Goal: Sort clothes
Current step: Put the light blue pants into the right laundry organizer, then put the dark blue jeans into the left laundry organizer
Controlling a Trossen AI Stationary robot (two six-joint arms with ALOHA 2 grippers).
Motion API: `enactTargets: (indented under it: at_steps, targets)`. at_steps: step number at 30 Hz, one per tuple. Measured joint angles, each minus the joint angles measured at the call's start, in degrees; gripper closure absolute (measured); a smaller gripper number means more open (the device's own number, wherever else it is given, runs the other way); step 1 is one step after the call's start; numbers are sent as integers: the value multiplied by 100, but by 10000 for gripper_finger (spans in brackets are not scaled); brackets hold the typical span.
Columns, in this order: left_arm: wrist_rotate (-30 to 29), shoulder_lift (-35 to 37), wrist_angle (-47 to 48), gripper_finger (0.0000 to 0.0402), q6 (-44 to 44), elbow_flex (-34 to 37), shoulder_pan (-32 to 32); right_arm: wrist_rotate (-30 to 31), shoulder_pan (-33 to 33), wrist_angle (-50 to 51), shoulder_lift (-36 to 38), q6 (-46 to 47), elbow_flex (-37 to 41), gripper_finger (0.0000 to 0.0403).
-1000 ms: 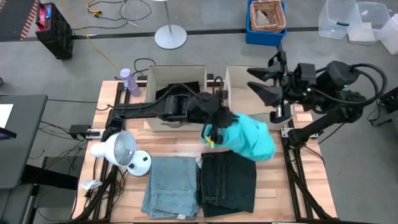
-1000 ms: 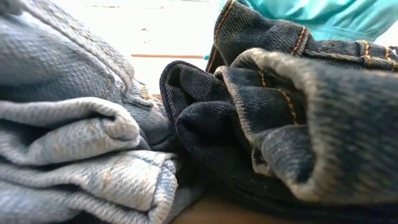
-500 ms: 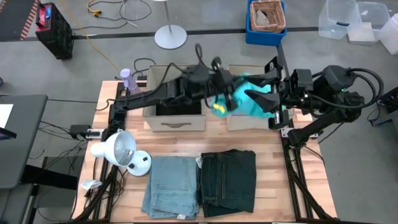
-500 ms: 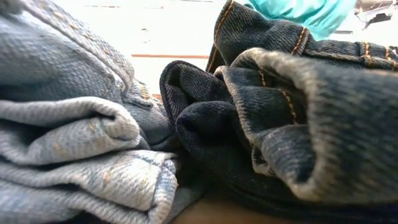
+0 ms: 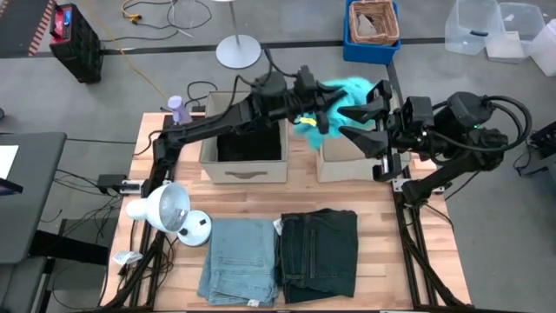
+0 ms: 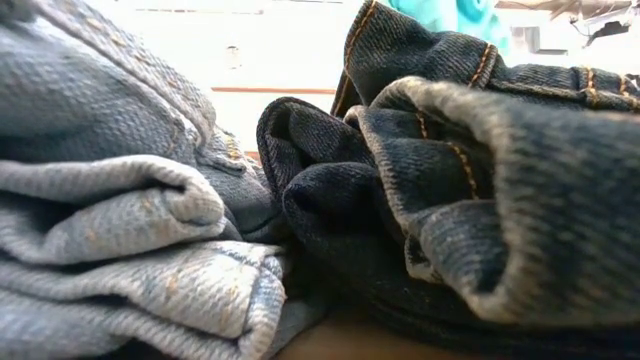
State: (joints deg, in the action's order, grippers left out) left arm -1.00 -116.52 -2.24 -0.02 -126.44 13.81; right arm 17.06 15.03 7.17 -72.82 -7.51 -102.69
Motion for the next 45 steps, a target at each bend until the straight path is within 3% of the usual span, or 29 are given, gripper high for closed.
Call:
enactTargets:
  at_steps: [11, 21, 36, 40, 45]
  targets:
    - [466, 2, -185, 398, -778, 976, 226, 52, -22, -15, -68, 18, 0, 223]
    - [301, 6, -171, 359, -1044, 1122, 292, 127, -44, -13, -70, 90, 0, 223]
    - [262, 129, 7, 162, -1190, 1114, 307, 127, -44, 11, -70, 155, 0, 223]
    - [396, 432, 314, 160, -967, 1107, 321, 128, -44, 42, -70, 159, 0, 223]
    - [393, 890, 783, 193, -222, 1106, 287, 132, -44, 227, -68, 167, 0, 223]
